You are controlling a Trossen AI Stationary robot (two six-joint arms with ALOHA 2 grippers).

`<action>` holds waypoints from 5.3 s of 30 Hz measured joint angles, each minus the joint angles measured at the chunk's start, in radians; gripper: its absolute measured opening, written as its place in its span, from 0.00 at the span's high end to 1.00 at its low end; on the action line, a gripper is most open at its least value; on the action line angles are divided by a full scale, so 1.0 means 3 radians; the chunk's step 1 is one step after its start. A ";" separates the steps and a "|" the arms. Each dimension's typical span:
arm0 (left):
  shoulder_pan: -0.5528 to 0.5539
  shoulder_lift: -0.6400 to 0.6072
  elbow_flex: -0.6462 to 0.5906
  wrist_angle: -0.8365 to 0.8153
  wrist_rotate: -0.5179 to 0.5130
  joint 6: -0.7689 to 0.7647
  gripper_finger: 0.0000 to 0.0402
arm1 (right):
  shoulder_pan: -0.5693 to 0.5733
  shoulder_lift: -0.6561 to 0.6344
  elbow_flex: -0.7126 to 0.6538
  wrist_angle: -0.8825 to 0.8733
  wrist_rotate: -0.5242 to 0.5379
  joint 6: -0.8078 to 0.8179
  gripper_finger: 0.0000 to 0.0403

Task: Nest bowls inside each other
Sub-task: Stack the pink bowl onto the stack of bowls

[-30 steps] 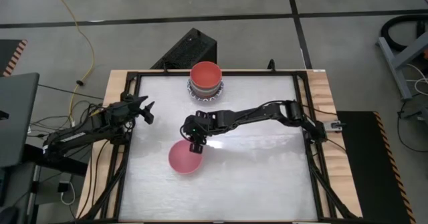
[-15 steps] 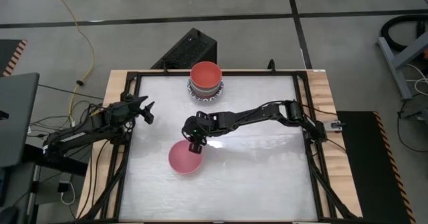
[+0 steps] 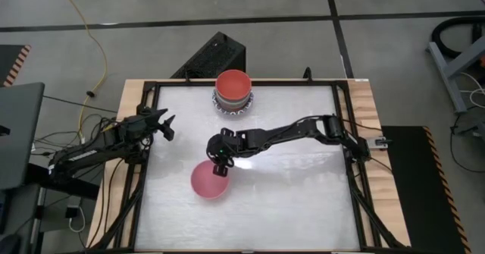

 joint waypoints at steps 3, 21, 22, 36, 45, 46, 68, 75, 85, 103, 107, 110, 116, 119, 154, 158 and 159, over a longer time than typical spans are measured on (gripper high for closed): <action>0.0000 0.0000 0.0000 0.0000 0.0000 -0.0001 0.53 | 0.0026 0.0000 0.0000 -0.0010 -0.0001 0.0000 0.60; 0.0001 -0.0001 0.0000 0.0000 0.0000 -0.0001 0.53 | 0.0103 0.0000 0.0004 0.0157 0.0076 -0.0140 0.60; 0.0000 0.0000 0.0001 0.0000 0.0000 -0.0001 0.53 | 0.0114 0.0000 0.0004 0.0149 0.0076 -0.0140 0.60; 0.0001 -0.0001 0.0000 0.0000 0.0000 0.0000 0.53 | 0.0156 -0.0001 -0.0106 0.0101 0.0075 -0.0033 0.60; 0.0000 -0.0001 0.0000 0.0000 0.0000 0.0000 0.53 | 0.0140 0.0000 -0.0164 0.0059 -0.0081 0.0062 0.60; 0.0001 0.0000 0.0000 0.0000 0.0000 0.0000 0.53 | 0.0141 0.0000 -0.0164 0.0056 -0.0082 0.0065 0.61; 0.0000 0.0000 0.0000 0.0000 0.0000 -0.0001 0.53 | -0.0038 -0.0010 -0.0160 -0.0172 -0.0206 0.0297 0.96; 0.0000 -0.0001 0.0000 0.0000 0.0000 -0.0001 0.53 | -0.0208 -0.0007 -0.0160 -0.0163 -0.0266 0.0240 0.97; 0.0000 0.0000 0.0001 0.0000 0.0000 0.0000 0.53 | -0.0375 0.0003 -0.0009 -0.0200 -0.0429 0.0060 0.97; 0.0000 0.0000 0.0000 0.0000 0.0000 0.0000 0.53 | -0.0729 0.0003 0.0643 -0.0803 -0.0441 -0.0452 0.97; 0.0000 0.0000 0.0000 0.0000 0.0000 0.0000 0.53 | -0.0815 0.0003 0.0809 -0.0975 -0.0442 -0.0519 0.97; 0.0000 -0.0001 0.0000 0.0000 0.0000 0.0000 0.53 | -0.0863 0.0003 0.0955 -0.1162 -0.0441 -0.0616 0.97; 0.0000 -0.0001 0.0000 0.0000 0.0000 0.0000 0.53 | -0.0971 0.0003 0.1314 -0.1481 -0.0445 -0.0826 0.97; 0.0000 0.0000 0.0000 0.0000 0.0000 0.0000 0.53 | -0.1045 0.0003 0.1485 -0.1629 -0.0445 -0.0960 0.97; 0.0000 -0.0001 0.0000 0.0000 0.0000 0.0000 0.53 | -0.2472 -0.0057 0.1851 -0.1798 -0.0960 -0.0445 0.97; 0.0001 0.0000 0.0000 0.0000 0.0000 0.0000 0.53 | -0.2503 -0.0044 0.1854 -0.1842 -0.1018 -0.0429 0.97; 0.0001 -0.0001 0.0000 0.0000 0.0000 0.0000 0.53 | -0.2501 -0.0040 0.1854 -0.1846 -0.1047 -0.0429 0.97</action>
